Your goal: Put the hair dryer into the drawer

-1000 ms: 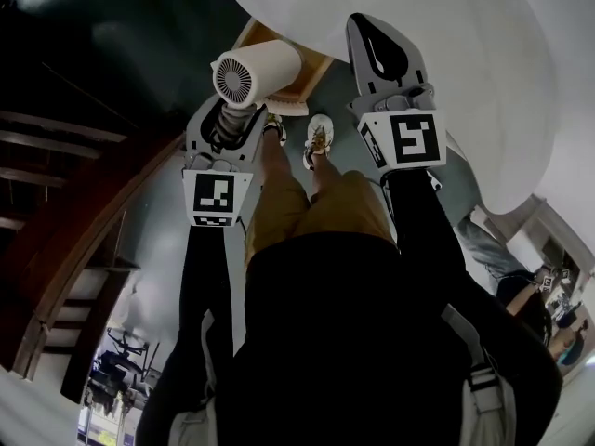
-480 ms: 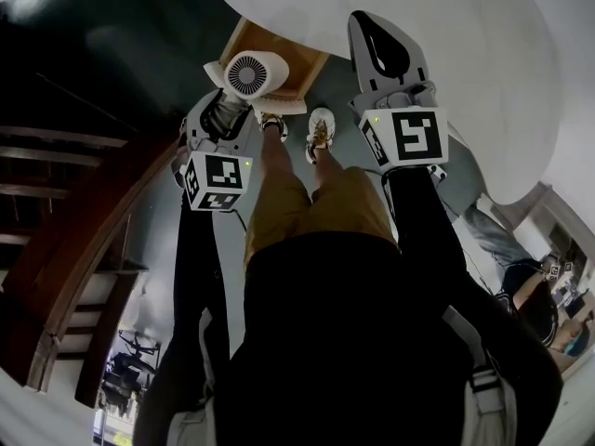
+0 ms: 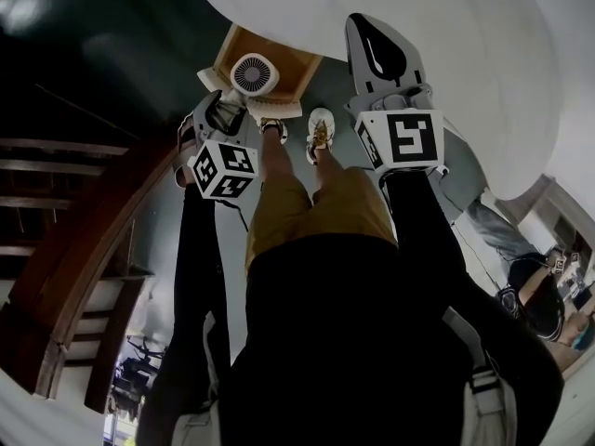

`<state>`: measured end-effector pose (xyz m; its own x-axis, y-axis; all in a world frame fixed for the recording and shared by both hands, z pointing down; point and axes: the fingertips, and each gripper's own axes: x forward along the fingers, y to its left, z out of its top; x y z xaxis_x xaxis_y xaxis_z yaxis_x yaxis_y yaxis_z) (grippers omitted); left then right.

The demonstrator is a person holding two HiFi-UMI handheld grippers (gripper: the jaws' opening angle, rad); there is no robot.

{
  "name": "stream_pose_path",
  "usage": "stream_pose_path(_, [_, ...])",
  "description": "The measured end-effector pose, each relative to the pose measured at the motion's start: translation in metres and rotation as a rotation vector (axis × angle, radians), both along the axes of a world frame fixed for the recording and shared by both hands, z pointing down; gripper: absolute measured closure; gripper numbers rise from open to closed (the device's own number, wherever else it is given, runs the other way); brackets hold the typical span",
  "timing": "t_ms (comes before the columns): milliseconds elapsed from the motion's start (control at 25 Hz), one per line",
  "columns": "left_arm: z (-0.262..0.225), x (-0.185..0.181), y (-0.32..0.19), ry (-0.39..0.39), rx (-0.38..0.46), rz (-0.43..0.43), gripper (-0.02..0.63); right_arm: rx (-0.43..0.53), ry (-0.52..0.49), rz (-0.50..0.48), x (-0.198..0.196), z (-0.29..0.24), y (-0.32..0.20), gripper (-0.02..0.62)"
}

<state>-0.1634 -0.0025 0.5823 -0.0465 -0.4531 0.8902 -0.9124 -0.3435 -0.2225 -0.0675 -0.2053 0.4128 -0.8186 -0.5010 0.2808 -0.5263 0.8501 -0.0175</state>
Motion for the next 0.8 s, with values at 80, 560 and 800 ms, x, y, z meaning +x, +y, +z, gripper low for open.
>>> stream_pose_path(80, [0.007, 0.000, -0.001, -0.040, -0.034, 0.044, 0.347, -0.002, 0.003, 0.002, 0.001, 0.000, 0.000, 0.568])
stream_pose_path(560, [0.036, 0.002, -0.024, -0.170, -0.126, 0.236, 0.344, -0.012, 0.014, 0.036, 0.019, 0.003, -0.009, 0.568])
stream_pose_path(800, [0.052, 0.013, -0.039, -0.166, -0.154, 0.304, 0.341, -0.013, 0.028, 0.061, 0.033, 0.006, -0.015, 0.568])
